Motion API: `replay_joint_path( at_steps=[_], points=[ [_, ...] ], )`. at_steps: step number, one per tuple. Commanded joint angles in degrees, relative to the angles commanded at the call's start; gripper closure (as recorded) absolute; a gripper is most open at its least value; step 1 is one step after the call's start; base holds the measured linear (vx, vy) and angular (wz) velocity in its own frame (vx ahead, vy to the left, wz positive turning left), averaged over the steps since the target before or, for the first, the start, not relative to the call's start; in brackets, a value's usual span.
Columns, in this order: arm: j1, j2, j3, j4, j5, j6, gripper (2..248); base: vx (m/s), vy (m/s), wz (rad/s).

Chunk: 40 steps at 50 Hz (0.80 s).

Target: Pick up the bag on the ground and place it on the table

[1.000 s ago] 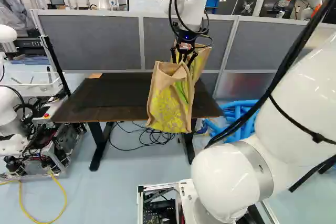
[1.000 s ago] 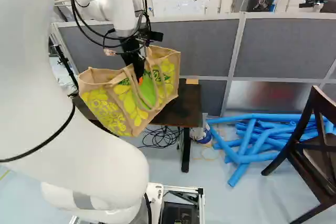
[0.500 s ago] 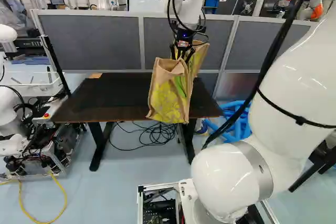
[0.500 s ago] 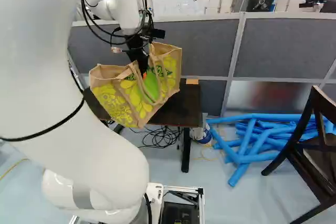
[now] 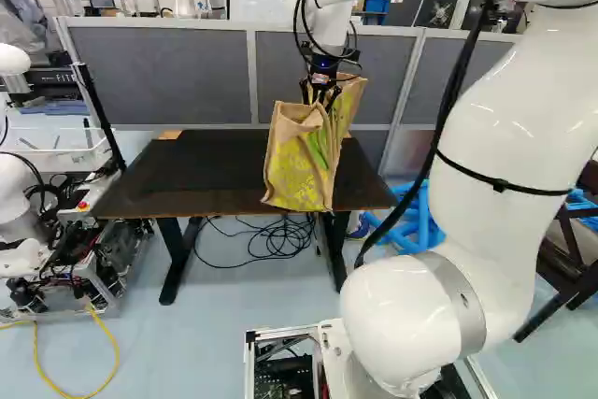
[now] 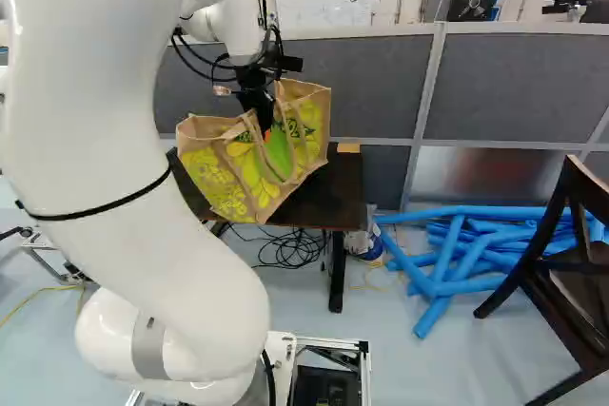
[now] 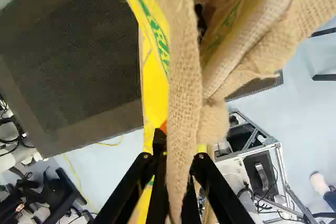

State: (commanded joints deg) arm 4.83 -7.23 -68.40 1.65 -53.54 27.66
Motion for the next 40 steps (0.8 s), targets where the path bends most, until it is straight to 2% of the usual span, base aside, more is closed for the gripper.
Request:
replay_joint_path(
  at_steps=[12,30,40],
  points=[
    [-0.1,-3.4,-1.6,0.0,1.7,0.0,229,0.000,0.000,0.000],
    [-0.1,-6.7,-2.1,0.0,5.6,0.0,229,0.000,0.000,0.000],
    [-0.1,-8.4,-2.3,0.0,6.4,0.0,229,0.000,0.000,0.000]
  ],
)
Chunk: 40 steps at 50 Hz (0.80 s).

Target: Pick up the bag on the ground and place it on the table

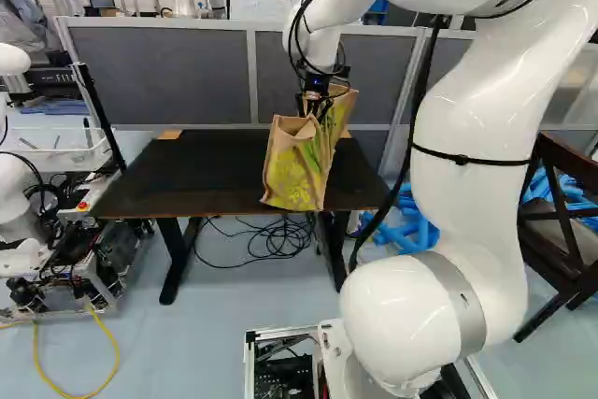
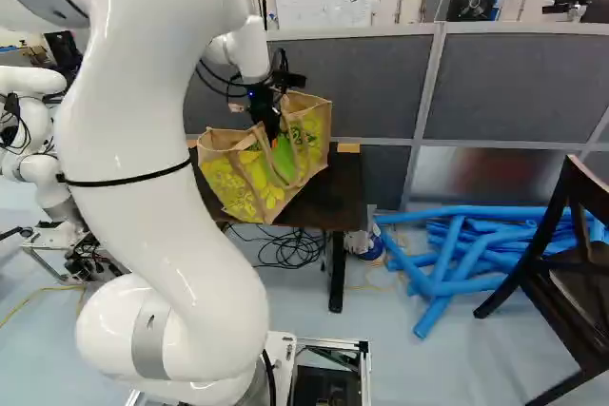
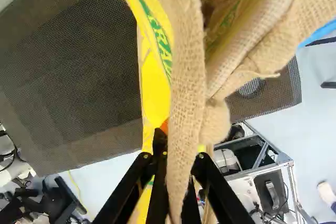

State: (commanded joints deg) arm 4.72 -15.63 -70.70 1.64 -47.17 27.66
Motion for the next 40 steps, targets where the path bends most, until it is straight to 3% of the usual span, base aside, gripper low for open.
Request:
replay_joint_path(
  at_steps=[28,29,34,35,39,40],
  points=[
    [0.0,-1.6,-0.2,0.0,0.0,0.0,224,0.000,0.000,0.000],
    [0.0,-1.6,-0.2,0.0,0.0,0.0,194,0.000,0.000,0.000],
    [0.0,-1.6,-0.2,0.0,0.0,0.0,194,0.000,0.000,0.000],
    [0.0,-1.6,-0.2,0.0,0.0,0.0,159,0.000,0.000,0.000],
    [0.0,-1.6,-0.2,0.0,0.0,0.0,159,0.000,0.000,0.000],
    [0.0,-1.6,-0.2,0.0,0.0,0.0,125,0.000,0.000,0.000]
  ],
)
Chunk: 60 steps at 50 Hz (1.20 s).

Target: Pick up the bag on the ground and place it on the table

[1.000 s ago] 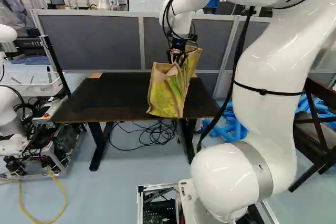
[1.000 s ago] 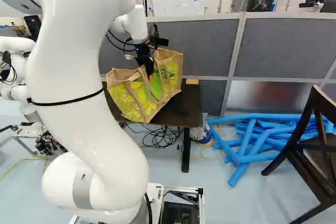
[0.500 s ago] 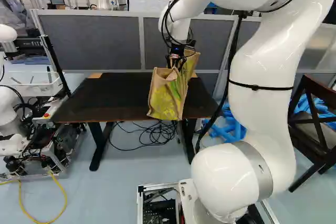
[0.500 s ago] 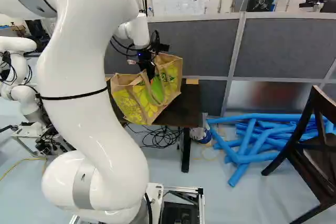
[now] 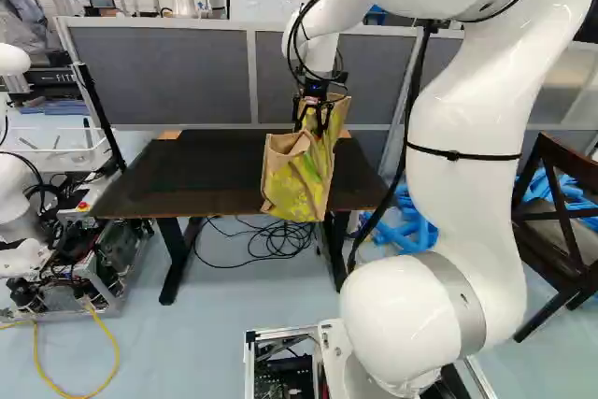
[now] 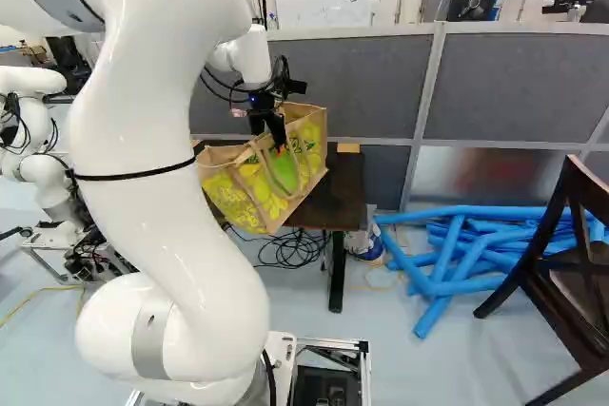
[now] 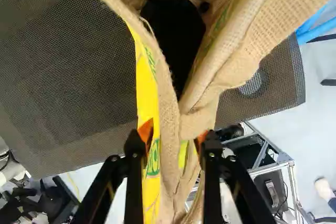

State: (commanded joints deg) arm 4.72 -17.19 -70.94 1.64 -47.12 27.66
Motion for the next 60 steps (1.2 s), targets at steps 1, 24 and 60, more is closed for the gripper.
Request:
replay_joint_path(
  at_steps=[1,24,60],
  points=[
    [0.0,0.0,0.0,0.0,0.0,0.0,125,0.000,0.000,0.000],
    [0.0,0.0,0.0,0.0,0.0,0.0,3,0.000,0.000,0.000],
    [0.0,4.7,0.6,0.0,-4.4,0.0,3,0.000,0.000,0.000]
  ],
)
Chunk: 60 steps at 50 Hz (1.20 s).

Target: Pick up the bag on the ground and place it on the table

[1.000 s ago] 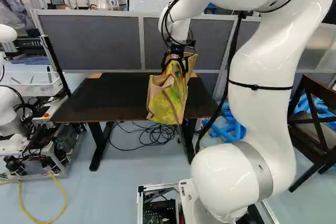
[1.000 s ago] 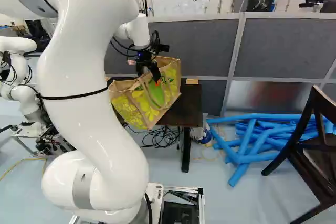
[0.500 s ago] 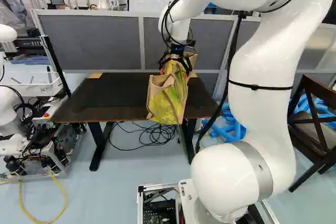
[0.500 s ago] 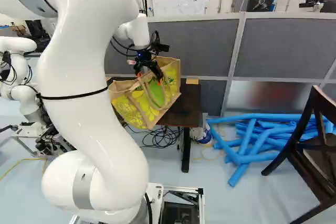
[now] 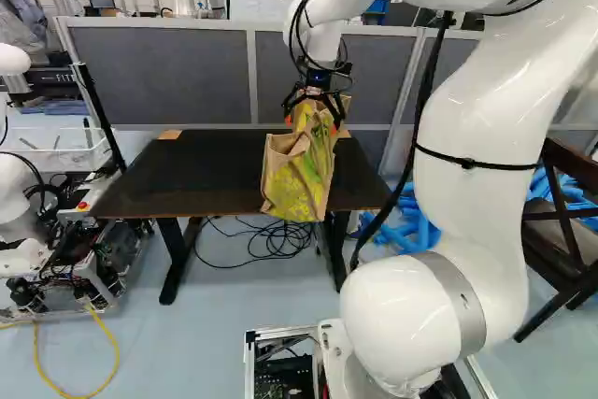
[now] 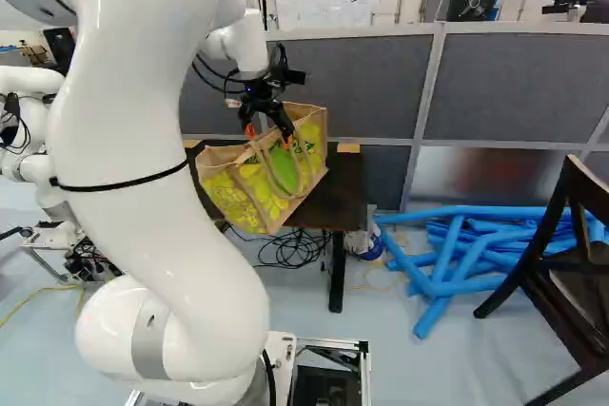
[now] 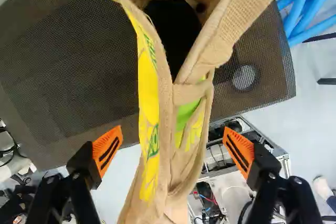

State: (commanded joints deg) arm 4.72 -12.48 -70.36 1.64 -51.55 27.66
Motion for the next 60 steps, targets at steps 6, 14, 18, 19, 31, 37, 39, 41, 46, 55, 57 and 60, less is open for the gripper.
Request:
replay_joint_path(
  at_steps=[6,14,18,19,31,37,39,41,46,55,57,60],
  points=[
    [0.0,0.8,-0.2,0.0,-2.2,0.0,3,0.000,0.000,0.000],
    [0.0,1.8,-0.5,0.0,-5.1,0.0,3,0.000,0.000,0.000],
    [-0.1,2.3,-0.8,0.0,-6.6,0.0,3,0.000,0.000,0.000],
    [-0.1,2.4,-0.8,0.0,-7.0,0.0,3,0.000,0.000,0.000],
    [-0.1,3.9,-1.6,0.0,-11.4,0.0,3,0.000,0.000,0.000],
    [-0.1,4.6,-2.0,0.0,-13.6,0.0,3,0.000,0.000,0.000],
    [-0.1,4.8,-2.2,0.0,-14.4,0.0,3,0.000,0.000,0.000],
    [-0.2,5.1,-2.3,0.0,-15.1,0.0,3,0.000,0.000,0.000],
    [-0.2,5.9,-2.4,0.0,-16.7,0.0,3,0.000,0.000,0.000],
    [-0.2,6.6,-2.5,0.0,-17.7,0.0,3,0.000,0.000,0.000],
    [-0.2,6.7,-2.6,0.0,-17.7,0.0,3,0.000,0.000,0.000],
    [-0.2,6.7,-2.6,0.0,-17.7,0.0,3,0.000,0.000,0.000]
  ],
)
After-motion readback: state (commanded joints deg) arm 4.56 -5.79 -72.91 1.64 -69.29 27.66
